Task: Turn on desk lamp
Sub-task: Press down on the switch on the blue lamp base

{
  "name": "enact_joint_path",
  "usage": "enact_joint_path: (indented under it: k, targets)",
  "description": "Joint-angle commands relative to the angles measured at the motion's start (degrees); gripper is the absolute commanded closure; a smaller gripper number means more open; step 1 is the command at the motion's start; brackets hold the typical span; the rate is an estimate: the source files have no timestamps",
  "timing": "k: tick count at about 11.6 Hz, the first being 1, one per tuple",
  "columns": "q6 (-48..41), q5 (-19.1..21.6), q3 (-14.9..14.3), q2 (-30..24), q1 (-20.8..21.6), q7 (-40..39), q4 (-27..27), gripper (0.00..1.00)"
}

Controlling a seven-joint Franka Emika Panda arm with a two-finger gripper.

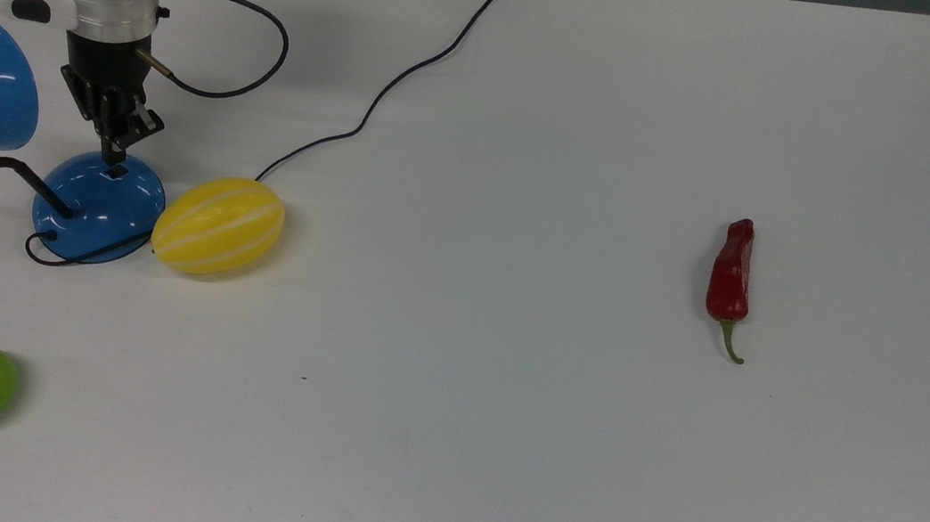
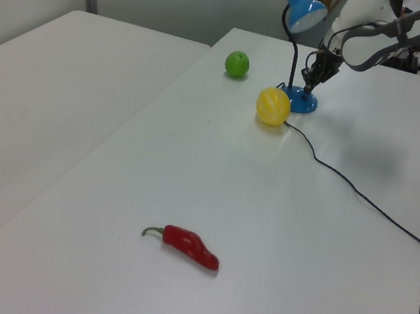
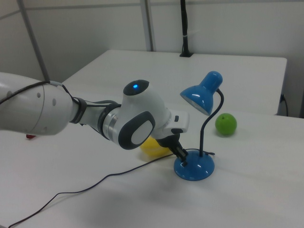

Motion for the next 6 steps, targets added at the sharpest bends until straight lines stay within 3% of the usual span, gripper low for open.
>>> enact_joint_path:
  k: [1, 6]
  targets:
    - [1.6, -2.2, -0.2, 2.2, 0.1, -0.1, 1.5, 1.0]
    - [3.7, -3.9, -0.2, 2.7, 0.0, -0.1, 1.5, 1.0]
